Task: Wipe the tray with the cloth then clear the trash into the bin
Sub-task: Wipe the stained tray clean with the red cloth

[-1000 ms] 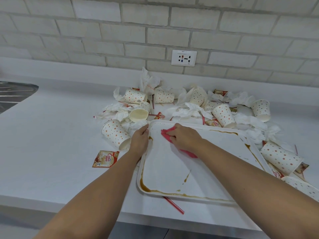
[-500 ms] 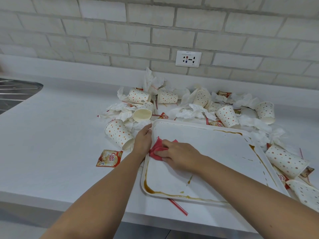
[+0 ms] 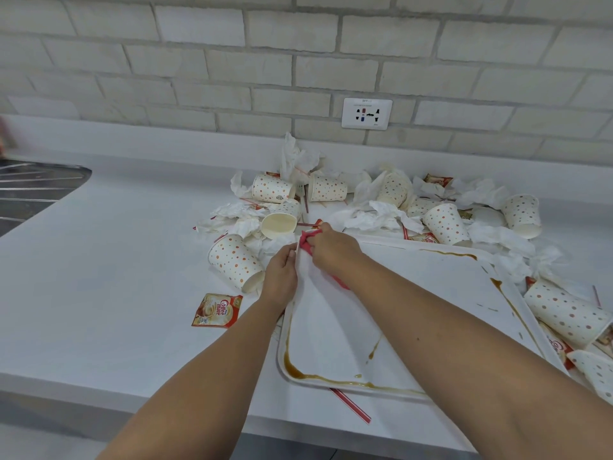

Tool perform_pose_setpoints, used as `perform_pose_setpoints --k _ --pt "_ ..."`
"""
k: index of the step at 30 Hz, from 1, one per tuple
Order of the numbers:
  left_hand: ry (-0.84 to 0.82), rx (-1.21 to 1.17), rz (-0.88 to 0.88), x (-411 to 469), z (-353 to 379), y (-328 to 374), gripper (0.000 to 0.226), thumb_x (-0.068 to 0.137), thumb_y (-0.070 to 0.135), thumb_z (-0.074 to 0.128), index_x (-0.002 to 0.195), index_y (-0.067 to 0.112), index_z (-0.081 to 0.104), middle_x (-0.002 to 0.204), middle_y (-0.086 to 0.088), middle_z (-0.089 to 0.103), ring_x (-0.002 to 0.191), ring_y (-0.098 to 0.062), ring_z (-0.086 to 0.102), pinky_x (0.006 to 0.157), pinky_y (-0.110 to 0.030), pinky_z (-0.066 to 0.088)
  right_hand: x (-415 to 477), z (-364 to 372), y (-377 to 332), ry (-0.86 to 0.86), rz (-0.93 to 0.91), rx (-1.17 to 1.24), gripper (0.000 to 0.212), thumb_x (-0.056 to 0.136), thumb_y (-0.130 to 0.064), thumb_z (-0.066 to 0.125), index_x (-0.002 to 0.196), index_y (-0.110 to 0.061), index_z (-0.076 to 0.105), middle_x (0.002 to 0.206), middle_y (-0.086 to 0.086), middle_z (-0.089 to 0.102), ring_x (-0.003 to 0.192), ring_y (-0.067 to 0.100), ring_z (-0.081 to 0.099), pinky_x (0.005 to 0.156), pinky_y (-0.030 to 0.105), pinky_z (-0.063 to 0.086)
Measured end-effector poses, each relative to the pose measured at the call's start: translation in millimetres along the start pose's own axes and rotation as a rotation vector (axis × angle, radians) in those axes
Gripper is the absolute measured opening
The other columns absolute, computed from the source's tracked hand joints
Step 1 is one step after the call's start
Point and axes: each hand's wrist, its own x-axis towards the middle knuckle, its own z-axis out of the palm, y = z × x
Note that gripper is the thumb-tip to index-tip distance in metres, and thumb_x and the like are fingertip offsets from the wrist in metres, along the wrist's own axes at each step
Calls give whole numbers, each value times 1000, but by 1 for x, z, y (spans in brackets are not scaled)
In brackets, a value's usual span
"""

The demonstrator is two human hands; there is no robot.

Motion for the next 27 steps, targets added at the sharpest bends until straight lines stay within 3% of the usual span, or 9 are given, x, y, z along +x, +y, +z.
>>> perform_pose_setpoints --k 4,16,19,22,24,27 --pt "24 19 -22 1 1 -4 32 101 10 32 118 7 59 105 0 61 100 -16 56 85 -25 40 5 -7 11 -25 54 8 39 101 -27 34 136 -24 49 130 8 39 114 27 53 82 34 42" --pt "44 33 -30 2 0 -5 32 101 11 32 117 7 60 107 -1 61 100 -15 54 84 -23 39 -30 -11 103 -26 246 57 45 99 -47 27 138 -36 46 149 3 35 133 26 42 106 42 39" --pt "42 33 -16 1 0 -3 33 100 10 32 116 7 61 104 1 61 97 -14 54 76 -20 40 -30 -6 118 -33 301 31 46 99 -45 28 138 -31 48 153 4 29 132 27 44 104 44 42" --pt "57 60 -27 2 0 -4 32 100 12 32 115 6 60 106 -2 62 98 -16 54 82 -25 38 -28 -1 108 -55 334 -30 41 100 -24 33 138 -24 48 142 8 36 122 28 51 97 41 46" --pt "61 87 -43 3 0 -6 32 101 14 32 116 5 59 109 -5 62 98 -18 53 83 -27 37 -29 2 90 -33 260 19 37 101 -26 36 133 -27 52 132 7 41 117 27 54 96 41 46" --pt "57 102 -60 5 0 -6 32 100 15 33 117 4 58 109 -6 61 98 -18 52 83 -27 37 -42 7 51 8 1 202 35 99 -45 38 128 -38 56 135 1 44 119 22 53 102 42 41"
